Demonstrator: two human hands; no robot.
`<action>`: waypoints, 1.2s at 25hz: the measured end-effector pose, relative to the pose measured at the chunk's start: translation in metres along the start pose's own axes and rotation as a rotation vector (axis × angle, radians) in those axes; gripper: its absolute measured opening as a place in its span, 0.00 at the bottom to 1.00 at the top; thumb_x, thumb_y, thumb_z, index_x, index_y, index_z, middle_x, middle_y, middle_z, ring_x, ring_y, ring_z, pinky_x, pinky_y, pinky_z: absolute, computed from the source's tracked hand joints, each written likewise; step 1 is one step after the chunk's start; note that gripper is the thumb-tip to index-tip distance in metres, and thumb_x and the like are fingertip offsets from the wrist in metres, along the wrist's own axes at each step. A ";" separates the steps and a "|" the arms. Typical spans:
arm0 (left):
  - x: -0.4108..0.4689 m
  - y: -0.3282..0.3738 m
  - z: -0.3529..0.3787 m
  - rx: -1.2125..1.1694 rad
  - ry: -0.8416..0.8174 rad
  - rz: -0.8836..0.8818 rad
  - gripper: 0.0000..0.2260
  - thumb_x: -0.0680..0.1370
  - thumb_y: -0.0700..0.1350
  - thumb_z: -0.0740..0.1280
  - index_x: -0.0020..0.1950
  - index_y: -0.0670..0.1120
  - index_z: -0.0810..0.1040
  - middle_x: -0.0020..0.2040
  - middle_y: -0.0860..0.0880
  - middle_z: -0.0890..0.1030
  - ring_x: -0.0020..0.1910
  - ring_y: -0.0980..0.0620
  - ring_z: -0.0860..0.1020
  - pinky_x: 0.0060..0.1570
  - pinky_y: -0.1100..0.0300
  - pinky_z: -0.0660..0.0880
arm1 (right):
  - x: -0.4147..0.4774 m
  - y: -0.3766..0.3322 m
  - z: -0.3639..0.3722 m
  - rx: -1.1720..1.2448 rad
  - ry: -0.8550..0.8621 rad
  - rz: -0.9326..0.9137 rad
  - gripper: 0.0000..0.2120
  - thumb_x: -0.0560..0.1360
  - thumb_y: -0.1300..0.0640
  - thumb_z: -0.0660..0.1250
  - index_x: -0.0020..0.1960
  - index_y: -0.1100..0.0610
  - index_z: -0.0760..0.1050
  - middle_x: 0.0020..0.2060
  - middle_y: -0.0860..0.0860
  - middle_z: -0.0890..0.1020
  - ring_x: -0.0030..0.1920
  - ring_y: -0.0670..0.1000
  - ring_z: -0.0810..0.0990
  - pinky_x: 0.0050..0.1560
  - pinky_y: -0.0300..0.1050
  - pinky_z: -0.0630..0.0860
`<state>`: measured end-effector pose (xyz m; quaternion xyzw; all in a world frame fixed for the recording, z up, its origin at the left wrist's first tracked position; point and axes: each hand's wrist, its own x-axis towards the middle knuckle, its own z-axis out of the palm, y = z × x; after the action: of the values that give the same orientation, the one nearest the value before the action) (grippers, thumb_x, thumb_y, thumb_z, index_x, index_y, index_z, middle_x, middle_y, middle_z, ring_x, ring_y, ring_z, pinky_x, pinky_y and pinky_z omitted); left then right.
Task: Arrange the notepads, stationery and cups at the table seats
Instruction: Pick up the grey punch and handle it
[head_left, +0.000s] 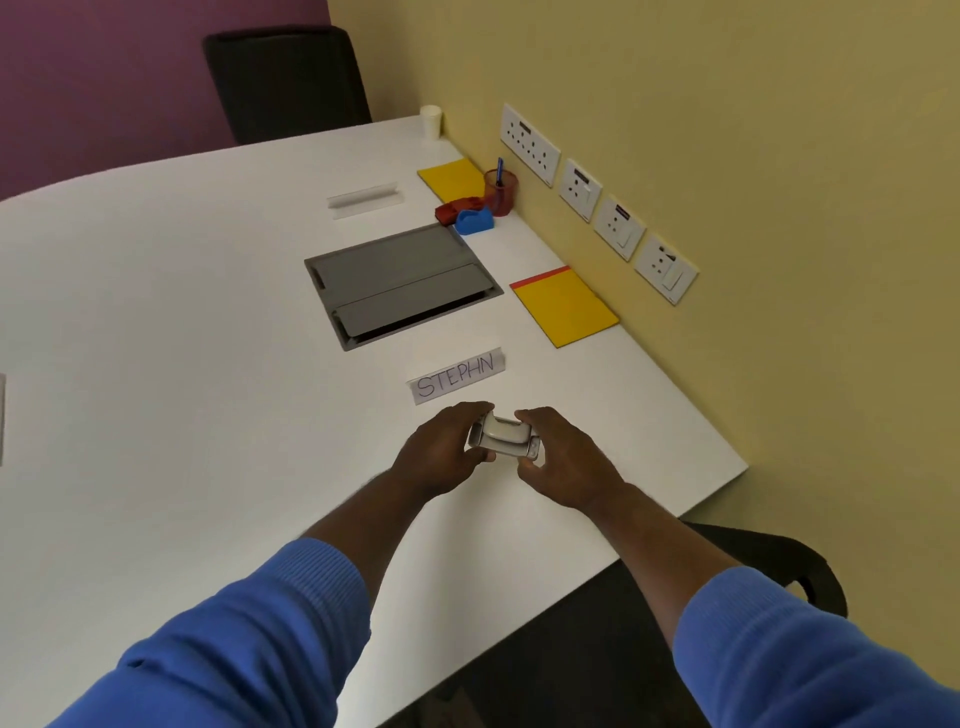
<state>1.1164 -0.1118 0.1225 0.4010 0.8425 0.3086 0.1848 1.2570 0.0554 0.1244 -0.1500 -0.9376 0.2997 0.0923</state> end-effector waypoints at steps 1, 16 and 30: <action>0.009 0.002 0.005 0.000 0.012 -0.014 0.29 0.77 0.51 0.73 0.76 0.54 0.68 0.72 0.57 0.73 0.70 0.54 0.70 0.60 0.63 0.64 | 0.008 0.010 -0.001 0.011 0.009 -0.005 0.29 0.69 0.60 0.73 0.69 0.58 0.74 0.63 0.51 0.79 0.62 0.53 0.79 0.62 0.47 0.77; 0.235 0.009 0.161 0.097 0.037 -0.111 0.33 0.85 0.53 0.58 0.83 0.43 0.46 0.84 0.45 0.44 0.83 0.47 0.42 0.81 0.50 0.46 | 0.176 0.223 -0.021 0.020 0.226 0.200 0.30 0.68 0.60 0.79 0.68 0.64 0.75 0.61 0.59 0.81 0.59 0.59 0.80 0.59 0.39 0.70; 0.350 -0.044 0.227 0.260 0.194 -0.235 0.34 0.84 0.62 0.44 0.83 0.41 0.44 0.84 0.43 0.44 0.82 0.47 0.38 0.80 0.46 0.39 | 0.336 0.298 0.044 -0.004 0.329 0.238 0.29 0.68 0.55 0.77 0.67 0.61 0.76 0.58 0.59 0.81 0.57 0.59 0.79 0.55 0.49 0.75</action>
<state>1.0050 0.2279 -0.0978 0.2886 0.9302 0.2107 0.0841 0.9976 0.3765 -0.0589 -0.3069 -0.8861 0.2781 0.2080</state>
